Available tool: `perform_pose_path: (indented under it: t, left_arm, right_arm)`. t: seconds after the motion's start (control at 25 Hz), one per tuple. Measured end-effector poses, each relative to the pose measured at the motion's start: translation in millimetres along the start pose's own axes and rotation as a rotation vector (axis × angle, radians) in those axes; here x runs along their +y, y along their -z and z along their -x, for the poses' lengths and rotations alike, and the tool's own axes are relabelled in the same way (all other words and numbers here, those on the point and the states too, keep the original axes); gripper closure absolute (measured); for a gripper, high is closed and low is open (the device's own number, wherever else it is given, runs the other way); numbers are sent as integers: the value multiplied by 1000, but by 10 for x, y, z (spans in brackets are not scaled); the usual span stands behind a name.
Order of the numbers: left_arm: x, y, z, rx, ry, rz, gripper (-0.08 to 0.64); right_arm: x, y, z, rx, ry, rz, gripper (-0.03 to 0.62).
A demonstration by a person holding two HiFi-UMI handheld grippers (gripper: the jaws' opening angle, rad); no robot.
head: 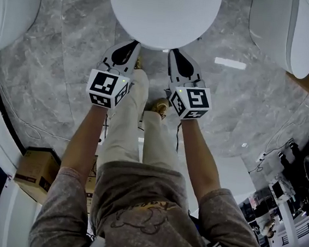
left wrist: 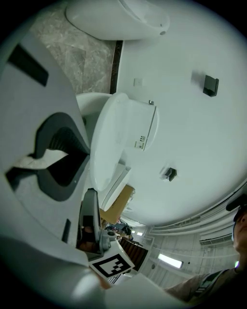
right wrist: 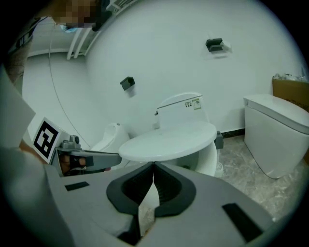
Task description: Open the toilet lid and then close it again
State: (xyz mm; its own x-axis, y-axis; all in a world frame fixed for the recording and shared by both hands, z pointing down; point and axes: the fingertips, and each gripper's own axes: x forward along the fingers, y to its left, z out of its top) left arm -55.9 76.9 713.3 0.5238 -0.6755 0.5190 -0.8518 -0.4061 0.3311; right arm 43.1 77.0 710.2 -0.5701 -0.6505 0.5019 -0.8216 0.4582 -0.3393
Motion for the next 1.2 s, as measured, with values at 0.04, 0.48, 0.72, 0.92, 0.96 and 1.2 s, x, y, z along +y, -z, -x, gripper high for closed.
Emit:
perform_pose_path:
  t: [0.04,0.48,0.72,0.92,0.96,1.2]
  left_arm:
    - [-13,-144,32,-7,2,0,551]
    - [-84,-1605,164,-34,16,21,551]
    - [-76,-2280,26,-44,41,-16,551]
    - [-14,-2663,-77,-47,38,-28,551]
    - [-2,-2726,-100,-45,36,-29,551]
    - [124,-3158,-268,-74,5,-11,551]
  right_arm:
    - [24,-145,26,-15,3,0,565]
    - [97,-1620,132,-38,68,7,565]
    - [-31,-2302,61,-80,80,-7,565]
    - [-100,-2697,-39,-84,40,14,565]
    - [-114,-2761,-57,-83,35,17,565]
    - [-218,-3195,-238,-65,-7,38,565]
